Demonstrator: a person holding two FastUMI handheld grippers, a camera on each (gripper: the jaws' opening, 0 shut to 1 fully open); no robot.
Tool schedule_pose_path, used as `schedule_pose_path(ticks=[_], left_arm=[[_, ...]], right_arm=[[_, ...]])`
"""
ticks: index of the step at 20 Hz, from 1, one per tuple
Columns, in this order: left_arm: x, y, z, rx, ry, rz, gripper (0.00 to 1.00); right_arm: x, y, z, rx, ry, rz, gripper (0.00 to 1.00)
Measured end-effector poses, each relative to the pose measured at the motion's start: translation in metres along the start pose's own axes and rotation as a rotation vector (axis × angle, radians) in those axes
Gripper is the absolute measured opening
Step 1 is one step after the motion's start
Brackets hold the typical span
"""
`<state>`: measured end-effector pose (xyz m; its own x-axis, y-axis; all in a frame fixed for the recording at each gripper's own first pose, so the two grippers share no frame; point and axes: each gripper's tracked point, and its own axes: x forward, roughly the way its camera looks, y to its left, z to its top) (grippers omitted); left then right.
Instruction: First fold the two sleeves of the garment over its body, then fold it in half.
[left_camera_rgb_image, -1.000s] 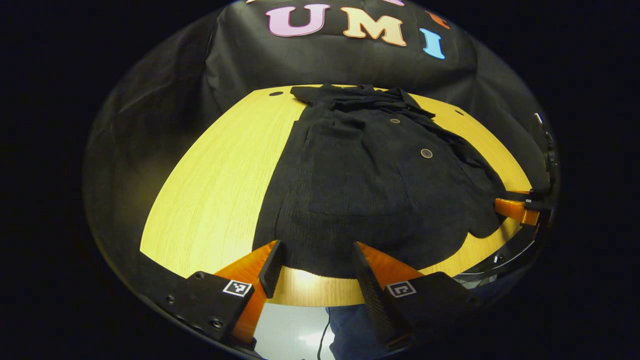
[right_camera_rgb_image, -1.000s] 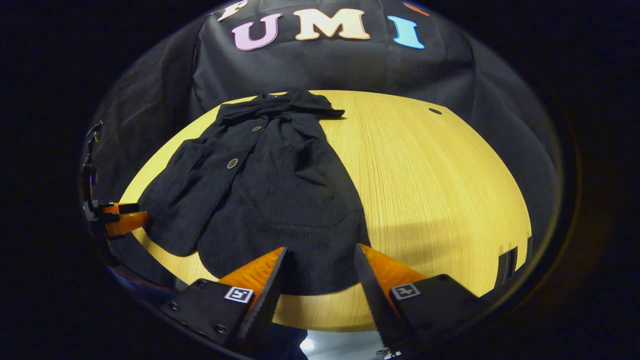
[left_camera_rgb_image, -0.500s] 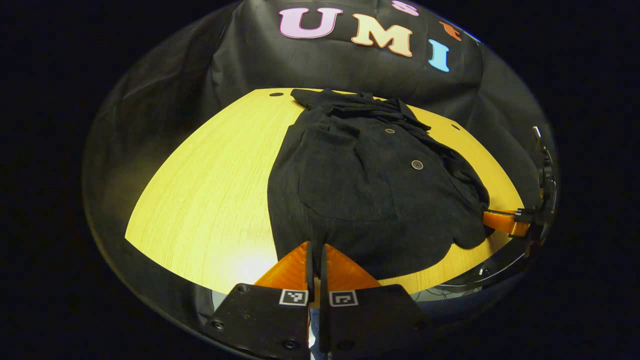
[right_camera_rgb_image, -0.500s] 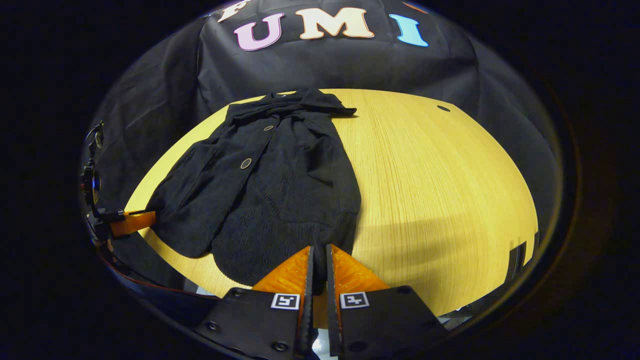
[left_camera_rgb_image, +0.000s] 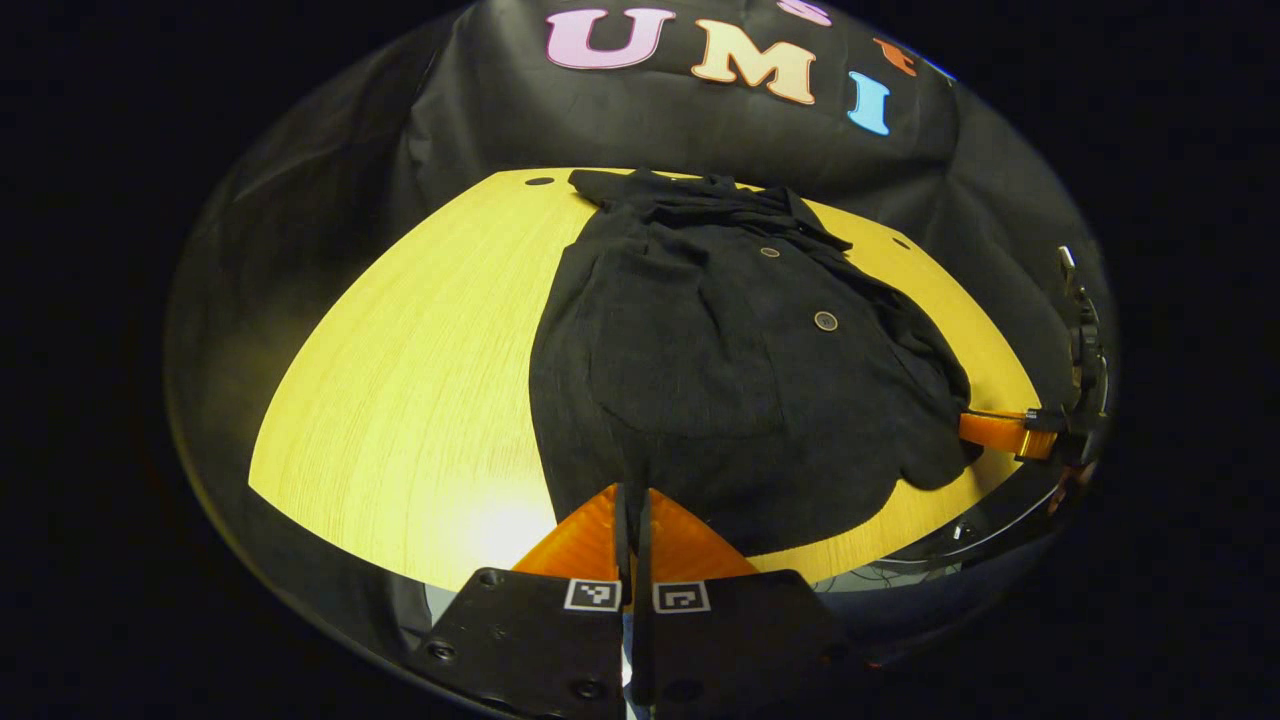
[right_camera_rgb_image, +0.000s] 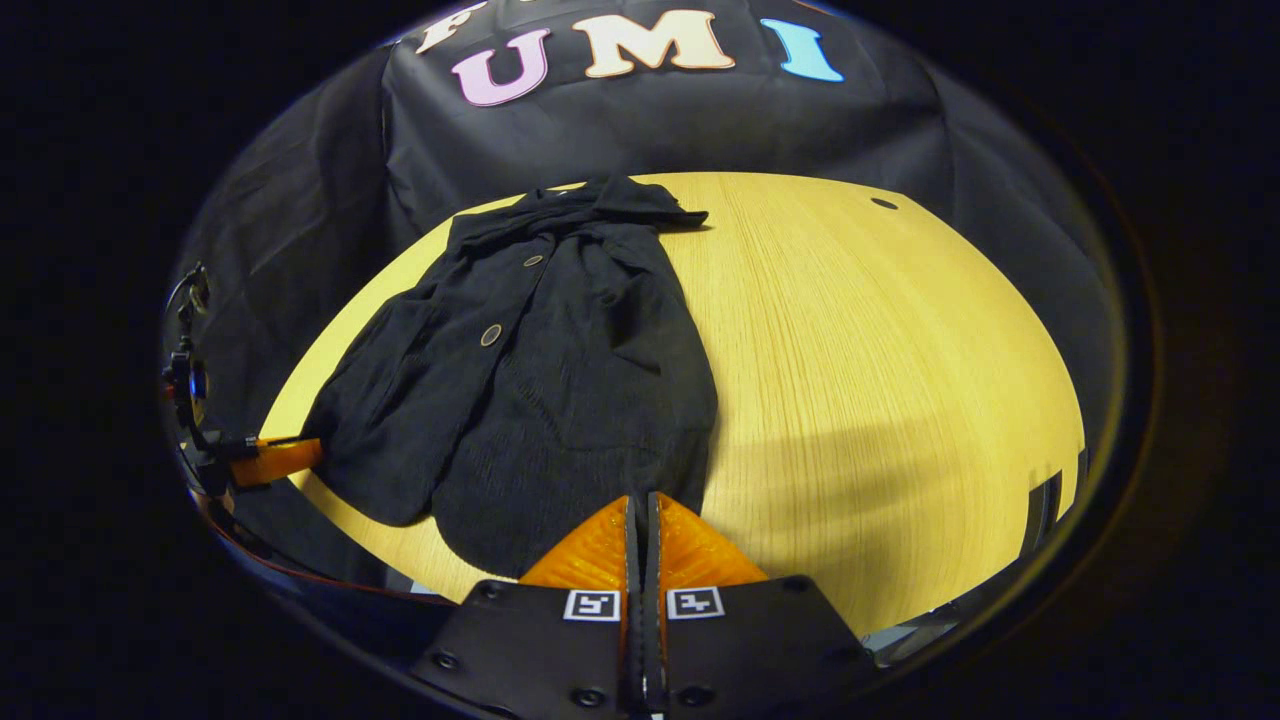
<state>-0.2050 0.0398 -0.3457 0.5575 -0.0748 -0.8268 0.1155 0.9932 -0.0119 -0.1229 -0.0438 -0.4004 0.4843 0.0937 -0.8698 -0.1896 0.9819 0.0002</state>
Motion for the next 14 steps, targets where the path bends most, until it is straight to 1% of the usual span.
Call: schedule_pose_path(ticks=[6,12,14], left_arm=[[-0.004,-0.003,0.006,0.043,0.006,0.008,0.00],[-0.009,-0.003,0.045,-0.023,-0.075,-0.003,0.00],[-0.007,-0.004,0.058,-0.042,-0.102,-0.006,0.00]], right_arm=[[-0.010,0.007,0.008,-0.002,0.005,0.009,0.02],[-0.018,0.013,0.028,0.011,-0.022,0.027,0.02],[-0.020,0.017,0.040,0.004,-0.039,0.035,0.02]])
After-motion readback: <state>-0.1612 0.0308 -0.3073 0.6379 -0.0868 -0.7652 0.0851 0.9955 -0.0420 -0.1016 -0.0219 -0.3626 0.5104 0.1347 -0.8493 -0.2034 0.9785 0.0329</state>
